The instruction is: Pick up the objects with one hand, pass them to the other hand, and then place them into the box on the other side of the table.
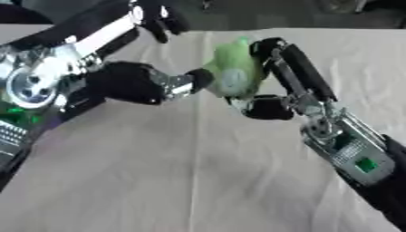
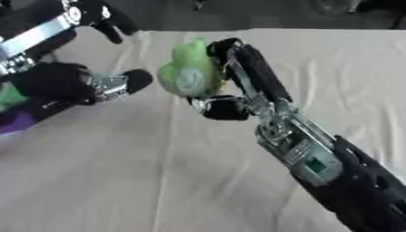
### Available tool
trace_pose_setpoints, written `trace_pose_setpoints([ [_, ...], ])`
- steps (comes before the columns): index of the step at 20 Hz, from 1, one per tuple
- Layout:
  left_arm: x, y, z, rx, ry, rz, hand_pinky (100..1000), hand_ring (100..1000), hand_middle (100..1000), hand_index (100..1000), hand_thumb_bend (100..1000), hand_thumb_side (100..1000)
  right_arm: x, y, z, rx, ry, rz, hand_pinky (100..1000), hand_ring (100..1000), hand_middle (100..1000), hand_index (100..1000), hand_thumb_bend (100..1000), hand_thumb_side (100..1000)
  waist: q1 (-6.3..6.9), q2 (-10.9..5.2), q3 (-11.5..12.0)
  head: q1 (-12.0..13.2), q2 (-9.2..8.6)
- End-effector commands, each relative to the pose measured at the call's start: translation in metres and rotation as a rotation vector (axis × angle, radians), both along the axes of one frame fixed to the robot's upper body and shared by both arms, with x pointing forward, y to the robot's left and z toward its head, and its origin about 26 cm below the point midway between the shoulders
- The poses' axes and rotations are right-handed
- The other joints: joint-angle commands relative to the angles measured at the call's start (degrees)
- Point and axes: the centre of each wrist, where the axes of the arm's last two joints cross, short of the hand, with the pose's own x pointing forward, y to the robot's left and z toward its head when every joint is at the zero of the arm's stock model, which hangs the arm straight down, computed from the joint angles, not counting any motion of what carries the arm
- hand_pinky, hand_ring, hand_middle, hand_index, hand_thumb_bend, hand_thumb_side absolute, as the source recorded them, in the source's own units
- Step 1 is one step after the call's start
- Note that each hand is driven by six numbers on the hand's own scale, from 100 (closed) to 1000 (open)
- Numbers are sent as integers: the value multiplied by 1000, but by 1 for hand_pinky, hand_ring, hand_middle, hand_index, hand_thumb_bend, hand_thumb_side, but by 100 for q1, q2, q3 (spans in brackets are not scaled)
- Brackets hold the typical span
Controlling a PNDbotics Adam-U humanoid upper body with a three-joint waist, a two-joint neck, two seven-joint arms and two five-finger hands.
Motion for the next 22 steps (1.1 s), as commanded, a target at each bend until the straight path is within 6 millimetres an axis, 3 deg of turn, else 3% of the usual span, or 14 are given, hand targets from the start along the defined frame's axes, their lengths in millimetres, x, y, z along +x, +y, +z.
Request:
trace_pose_setpoints([
  [1,2,-4,3,9,-21,-6,944,740,737,815,531,653,-2,-2,9,-27,-40,13,461,548,489,539,378,100,67,-145,-6,19,32],
  [22,12,-37,-12,118,80,-67,945,748,743,819,521,704,-1,7,20,-105,-43,55,468,558,495,548,382,100,88,-164,-16,5,32],
])
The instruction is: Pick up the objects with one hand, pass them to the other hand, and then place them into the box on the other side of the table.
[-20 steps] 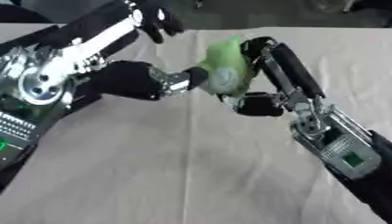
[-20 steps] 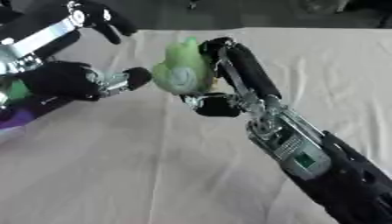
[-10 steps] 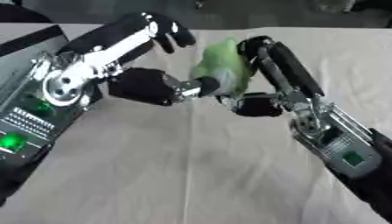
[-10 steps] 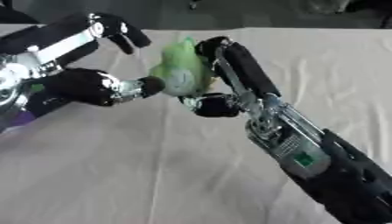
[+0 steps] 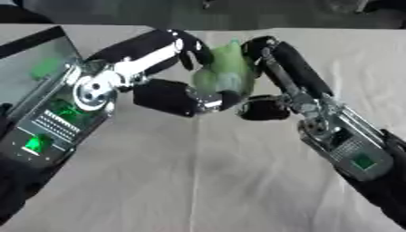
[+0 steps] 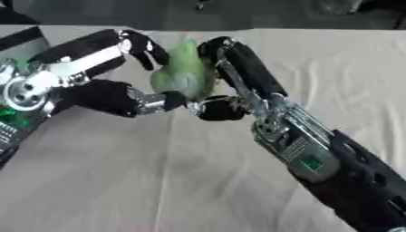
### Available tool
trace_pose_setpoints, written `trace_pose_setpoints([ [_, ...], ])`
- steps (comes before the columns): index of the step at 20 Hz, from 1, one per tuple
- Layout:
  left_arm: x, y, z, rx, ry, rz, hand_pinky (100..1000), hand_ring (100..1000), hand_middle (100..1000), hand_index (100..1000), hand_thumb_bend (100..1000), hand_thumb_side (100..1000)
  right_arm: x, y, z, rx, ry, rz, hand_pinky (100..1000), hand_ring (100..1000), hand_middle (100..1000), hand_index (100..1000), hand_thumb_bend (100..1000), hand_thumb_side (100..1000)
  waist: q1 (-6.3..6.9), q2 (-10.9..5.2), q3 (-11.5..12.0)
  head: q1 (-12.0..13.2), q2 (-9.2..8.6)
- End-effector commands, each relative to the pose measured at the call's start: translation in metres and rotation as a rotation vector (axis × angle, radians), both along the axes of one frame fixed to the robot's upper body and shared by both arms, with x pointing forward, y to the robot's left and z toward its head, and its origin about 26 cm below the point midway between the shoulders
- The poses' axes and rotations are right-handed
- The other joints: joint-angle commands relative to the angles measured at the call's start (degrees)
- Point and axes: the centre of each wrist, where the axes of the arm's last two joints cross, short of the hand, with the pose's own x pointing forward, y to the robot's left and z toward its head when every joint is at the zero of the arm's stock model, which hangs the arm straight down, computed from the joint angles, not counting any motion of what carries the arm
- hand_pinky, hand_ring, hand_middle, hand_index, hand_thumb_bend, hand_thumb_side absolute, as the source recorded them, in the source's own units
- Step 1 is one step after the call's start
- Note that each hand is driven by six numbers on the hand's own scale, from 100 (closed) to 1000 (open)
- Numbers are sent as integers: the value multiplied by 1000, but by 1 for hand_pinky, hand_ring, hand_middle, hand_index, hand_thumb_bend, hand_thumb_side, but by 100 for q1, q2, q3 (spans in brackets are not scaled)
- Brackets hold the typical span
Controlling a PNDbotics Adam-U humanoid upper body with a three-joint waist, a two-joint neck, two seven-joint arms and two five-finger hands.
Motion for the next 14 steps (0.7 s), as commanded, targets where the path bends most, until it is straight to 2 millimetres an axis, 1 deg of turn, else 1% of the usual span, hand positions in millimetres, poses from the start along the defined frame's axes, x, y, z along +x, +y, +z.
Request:
trace_pose_setpoints([
  [1,3,-7,4,-6,-28,19,944,746,742,820,519,702,-2,0,11,-19,-41,19,468,558,495,548,382,100,86,-165,-14,1,32],
  [5,13,-14,-4,-25,-47,63,937,742,737,816,512,699,-2,1,11,-23,-43,28,468,558,494,548,382,100,85,-167,-26,15,32],
  [8,16,-15,-8,-34,-67,84,931,735,729,809,518,691,-3,1,9,-30,-43,30,469,559,494,548,383,100,84,-160,-30,11,32],
  [10,16,-15,-9,-40,-84,95,927,737,730,811,506,670,-3,1,9,-35,-42,30,467,559,494,548,384,100,90,-153,-24,6,32],
  [14,9,-13,-3,-52,-123,121,953,755,747,825,538,676,-3,-1,8,-33,-35,11,462,558,494,546,383,100,102,-150,-2,4,32],
])
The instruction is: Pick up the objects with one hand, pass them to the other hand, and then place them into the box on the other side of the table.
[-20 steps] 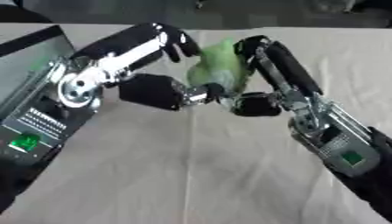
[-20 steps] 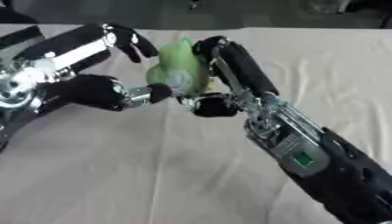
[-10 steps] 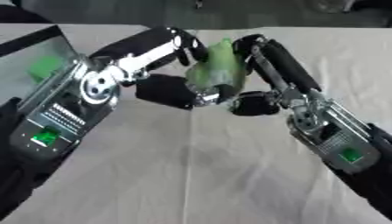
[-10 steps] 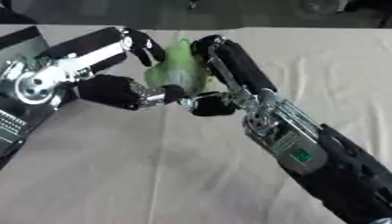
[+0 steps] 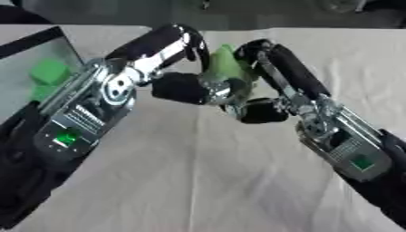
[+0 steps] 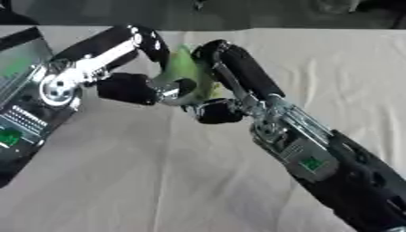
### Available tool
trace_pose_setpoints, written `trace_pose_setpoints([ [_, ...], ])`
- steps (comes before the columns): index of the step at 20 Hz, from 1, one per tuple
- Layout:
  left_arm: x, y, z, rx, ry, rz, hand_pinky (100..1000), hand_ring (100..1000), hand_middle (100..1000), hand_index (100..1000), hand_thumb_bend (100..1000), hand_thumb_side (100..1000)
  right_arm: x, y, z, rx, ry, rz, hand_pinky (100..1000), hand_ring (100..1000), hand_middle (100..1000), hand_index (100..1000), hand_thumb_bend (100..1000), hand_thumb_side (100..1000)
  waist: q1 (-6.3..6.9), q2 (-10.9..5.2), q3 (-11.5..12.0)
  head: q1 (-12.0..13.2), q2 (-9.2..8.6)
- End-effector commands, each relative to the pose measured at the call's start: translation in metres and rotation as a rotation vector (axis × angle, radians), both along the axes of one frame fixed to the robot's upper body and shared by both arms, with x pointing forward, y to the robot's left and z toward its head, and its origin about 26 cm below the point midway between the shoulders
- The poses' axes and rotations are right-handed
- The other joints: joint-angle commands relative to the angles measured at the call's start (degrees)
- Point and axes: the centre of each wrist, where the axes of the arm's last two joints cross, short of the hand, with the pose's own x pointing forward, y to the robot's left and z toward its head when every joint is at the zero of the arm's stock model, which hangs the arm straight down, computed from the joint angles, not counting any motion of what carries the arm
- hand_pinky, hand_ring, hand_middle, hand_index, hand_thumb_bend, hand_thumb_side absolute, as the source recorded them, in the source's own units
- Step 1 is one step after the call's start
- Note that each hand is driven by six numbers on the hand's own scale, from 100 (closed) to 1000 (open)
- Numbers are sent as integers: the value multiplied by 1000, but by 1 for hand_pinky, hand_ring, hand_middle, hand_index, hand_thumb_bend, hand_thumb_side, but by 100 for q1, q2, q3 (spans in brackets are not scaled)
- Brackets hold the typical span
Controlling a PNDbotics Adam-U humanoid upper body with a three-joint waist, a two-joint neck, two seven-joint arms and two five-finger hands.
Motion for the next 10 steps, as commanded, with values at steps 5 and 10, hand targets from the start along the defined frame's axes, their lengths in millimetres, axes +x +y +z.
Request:
trace_pose_setpoints([
  [5,-14,5,13,-9,-25,23,971,762,749,829,562,671,-2,-5,8,-1,-22,-38,456,557,493,545,383,100,93,-160,32,-14,31],
  [10,-33,15,25,-19,-19,-6,980,766,752,828,580,660,-2,-9,8,7,-11,-72,448,556,493,543,383,100,120,-164,69,-35,31],
])
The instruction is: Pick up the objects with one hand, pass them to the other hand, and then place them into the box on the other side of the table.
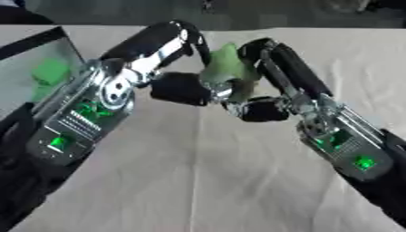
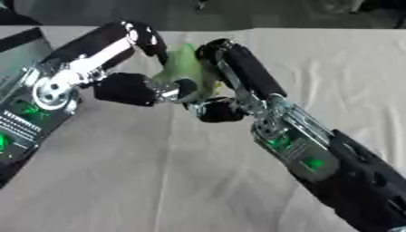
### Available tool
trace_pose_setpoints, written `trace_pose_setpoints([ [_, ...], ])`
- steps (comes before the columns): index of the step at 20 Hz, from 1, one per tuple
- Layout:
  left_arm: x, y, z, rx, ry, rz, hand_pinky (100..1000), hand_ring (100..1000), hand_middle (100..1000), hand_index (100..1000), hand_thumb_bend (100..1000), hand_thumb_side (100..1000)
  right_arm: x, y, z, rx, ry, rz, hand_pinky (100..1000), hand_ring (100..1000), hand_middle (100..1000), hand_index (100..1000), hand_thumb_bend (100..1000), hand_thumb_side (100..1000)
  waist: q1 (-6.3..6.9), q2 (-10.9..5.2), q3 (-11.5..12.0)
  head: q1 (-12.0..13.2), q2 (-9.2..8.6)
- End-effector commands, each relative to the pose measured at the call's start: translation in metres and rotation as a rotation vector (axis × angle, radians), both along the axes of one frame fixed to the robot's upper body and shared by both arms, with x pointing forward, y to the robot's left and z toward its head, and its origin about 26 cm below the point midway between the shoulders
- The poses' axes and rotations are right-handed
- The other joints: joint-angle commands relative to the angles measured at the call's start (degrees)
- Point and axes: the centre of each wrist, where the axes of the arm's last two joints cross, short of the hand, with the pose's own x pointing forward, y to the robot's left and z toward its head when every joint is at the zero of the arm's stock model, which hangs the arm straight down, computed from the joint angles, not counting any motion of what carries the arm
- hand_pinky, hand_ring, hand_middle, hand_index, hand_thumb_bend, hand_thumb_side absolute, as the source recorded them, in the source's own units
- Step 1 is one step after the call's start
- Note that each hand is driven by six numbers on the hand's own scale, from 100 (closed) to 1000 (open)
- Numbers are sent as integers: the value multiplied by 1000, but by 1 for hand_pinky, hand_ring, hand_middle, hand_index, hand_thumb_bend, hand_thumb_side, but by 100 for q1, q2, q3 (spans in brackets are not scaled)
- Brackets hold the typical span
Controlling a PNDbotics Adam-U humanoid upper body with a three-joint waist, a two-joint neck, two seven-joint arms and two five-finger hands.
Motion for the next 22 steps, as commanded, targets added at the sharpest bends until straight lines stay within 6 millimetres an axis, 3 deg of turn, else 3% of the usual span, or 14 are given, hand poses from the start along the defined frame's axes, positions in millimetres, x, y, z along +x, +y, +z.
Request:
trace_pose_setpoints([
  [1,-12,10,14,-7,-16,-8,980,766,752,828,581,659,-1,-6,9,2,-27,-27,448,556,493,543,383,100,78,-166,13,-18,31],
  [11,-19,16,16,-20,22,18,990,768,755,834,587,667,-2,-7,7,20,-16,-51,437,554,491,540,381,100,57,-165,28,-4,31],
  [22,11,2,-7,18,82,93,1000,798,787,886,602,692,-2,-6,6,11,-41,-25,444,559,492,542,380,100,60,-164,-3,28,31],
])
